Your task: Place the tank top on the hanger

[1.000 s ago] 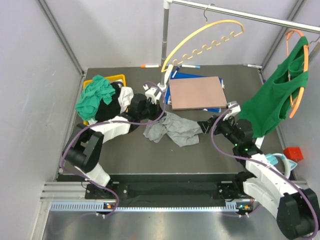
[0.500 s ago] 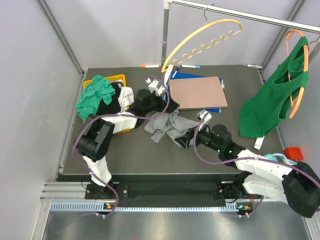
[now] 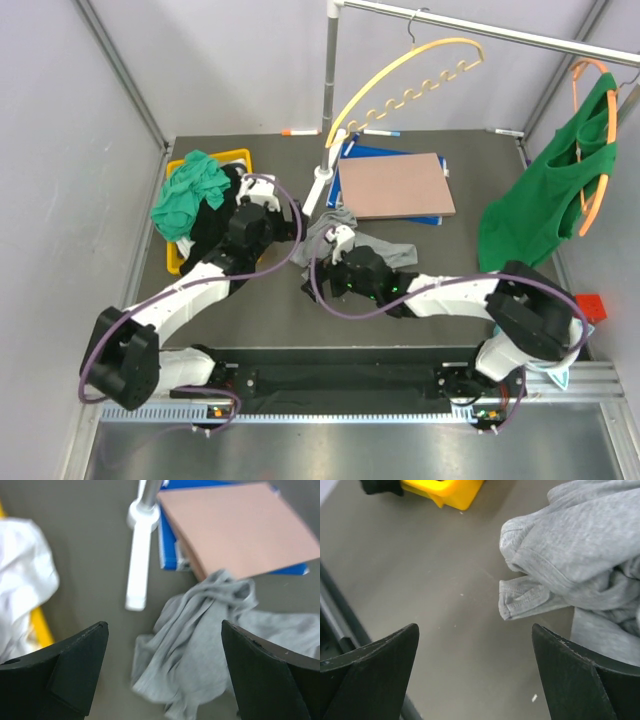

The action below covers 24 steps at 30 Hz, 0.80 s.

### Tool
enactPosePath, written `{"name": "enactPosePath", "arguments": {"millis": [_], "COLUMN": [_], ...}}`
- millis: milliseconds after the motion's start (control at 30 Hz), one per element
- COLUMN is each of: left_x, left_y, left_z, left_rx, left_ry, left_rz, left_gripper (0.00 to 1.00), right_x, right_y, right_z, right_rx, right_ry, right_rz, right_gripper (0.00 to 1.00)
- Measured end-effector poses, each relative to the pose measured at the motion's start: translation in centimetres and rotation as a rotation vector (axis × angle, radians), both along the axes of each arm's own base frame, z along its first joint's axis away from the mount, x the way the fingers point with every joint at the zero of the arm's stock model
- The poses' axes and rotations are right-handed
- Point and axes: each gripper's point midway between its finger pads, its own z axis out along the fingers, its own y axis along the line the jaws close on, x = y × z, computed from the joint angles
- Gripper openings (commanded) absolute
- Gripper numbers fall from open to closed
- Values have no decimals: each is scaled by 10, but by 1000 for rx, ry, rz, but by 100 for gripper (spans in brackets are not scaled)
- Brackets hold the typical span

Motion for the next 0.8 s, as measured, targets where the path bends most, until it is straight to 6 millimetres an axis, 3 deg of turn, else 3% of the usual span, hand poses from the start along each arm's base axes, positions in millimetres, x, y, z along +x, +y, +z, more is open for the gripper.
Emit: {"name": "enactPosePath", "arguments": {"millis": [200, 533, 600, 700, 733, 800], "left_x": [-31, -54, -55, -56, -57, -57], "left_y": [30, 46, 47, 46, 46, 46], "left_z": [-33, -34, -33, -33, -34, -35], "left_rx": [72, 69, 67, 62, 62, 63], "left_ry": [76, 67, 66, 68, 69, 72], "left_rz": [59, 80, 77, 74, 73, 71], "left_gripper": [99, 99, 99, 99, 99, 99], "right_x": [14, 39, 42, 47, 49, 51], "right_y": [17, 12, 13, 12, 12, 11], "right_z": [-22, -72, -73, -75, -76, -77], "right_rx": [-94, -257, -264, -278, -282, -290], "right_ry": [18, 65, 62, 53, 50, 44], "right_rz": [-64, -215, -229, -251, -259, -269], "right_gripper": [84, 75, 72, 57, 46, 35]}}
